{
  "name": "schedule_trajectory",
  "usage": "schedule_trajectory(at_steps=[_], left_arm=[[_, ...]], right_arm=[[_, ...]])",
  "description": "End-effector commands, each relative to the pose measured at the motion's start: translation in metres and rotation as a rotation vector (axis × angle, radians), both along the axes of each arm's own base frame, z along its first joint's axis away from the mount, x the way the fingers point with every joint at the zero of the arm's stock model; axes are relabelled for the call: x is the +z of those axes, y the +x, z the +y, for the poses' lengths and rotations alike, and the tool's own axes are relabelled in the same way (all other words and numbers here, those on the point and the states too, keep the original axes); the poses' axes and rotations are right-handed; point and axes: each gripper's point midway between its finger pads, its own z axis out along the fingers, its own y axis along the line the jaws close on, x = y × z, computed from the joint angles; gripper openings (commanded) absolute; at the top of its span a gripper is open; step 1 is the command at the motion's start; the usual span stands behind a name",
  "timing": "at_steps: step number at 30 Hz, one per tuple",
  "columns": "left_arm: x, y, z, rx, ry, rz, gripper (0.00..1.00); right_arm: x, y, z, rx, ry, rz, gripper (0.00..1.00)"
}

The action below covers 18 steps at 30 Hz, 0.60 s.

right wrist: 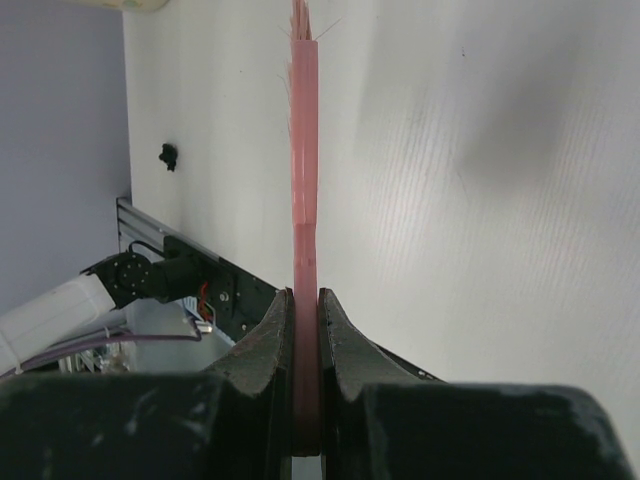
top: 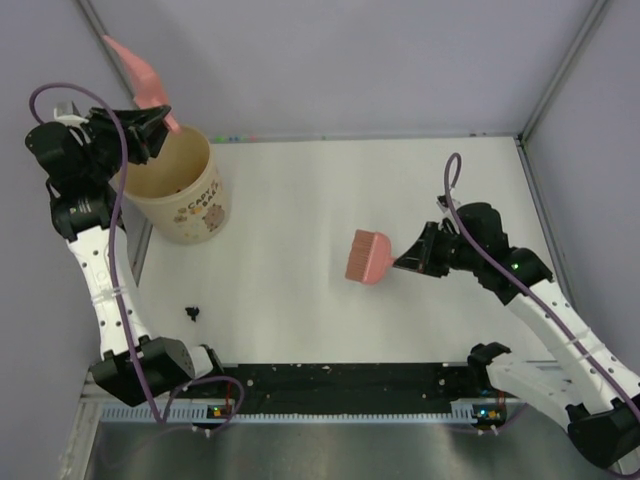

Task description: Sweep away the paper scraps from the table

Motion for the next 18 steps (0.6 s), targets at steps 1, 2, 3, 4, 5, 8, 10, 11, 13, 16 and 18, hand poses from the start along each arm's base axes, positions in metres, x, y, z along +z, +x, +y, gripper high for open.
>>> schedule_trajectory(at_steps=[1,2,3,4,5,8,10,11,13,16,18], left_arm=[[-0.010,-0.021,-0.012,0.015,0.180,0.027,0.00],[-0.013,-0.025,-0.017,0.014,0.205,0.035,0.00],[-0.019,-0.027,-0.021,0.007,0.223,0.051,0.00],[-0.024,-0.029,-0.025,0.000,0.244,0.061,0.00],[-0.029,-0.033,-0.029,-0.005,0.269,0.069,0.00],[-0.047,-0.043,-0.043,-0.036,0.324,0.110,0.00],[-0.063,-0.053,-0.055,-0.063,0.358,0.142,0.00],[-0.075,-0.056,-0.062,-0.081,0.369,0.168,0.00],[-0.093,-0.066,-0.076,-0.113,0.398,0.195,0.00],[-0.122,-0.080,-0.096,-0.166,0.449,0.247,0.00],[-0.141,-0.089,-0.107,-0.208,0.495,0.285,0.00]], right_arm=[[0.018,0.006,0.007,0.023,0.020,-0.052,0.00],[0.017,0.006,0.007,0.025,0.020,-0.052,0.00],[0.018,0.008,0.008,0.021,0.022,-0.054,0.00],[0.018,0.009,0.008,0.019,0.021,-0.056,0.00],[0.019,0.010,0.008,0.017,0.022,-0.059,0.00],[0.021,0.014,0.006,-0.005,0.018,-0.067,0.00],[0.022,0.017,0.004,-0.027,0.014,-0.078,0.00],[0.023,0.019,0.002,-0.045,0.011,-0.087,0.00],[0.024,0.022,-0.003,-0.086,0.009,-0.100,0.00],[0.023,0.024,-0.010,-0.145,0.013,-0.108,0.00],[0.022,0.025,-0.014,-0.184,0.020,-0.110,0.00]])
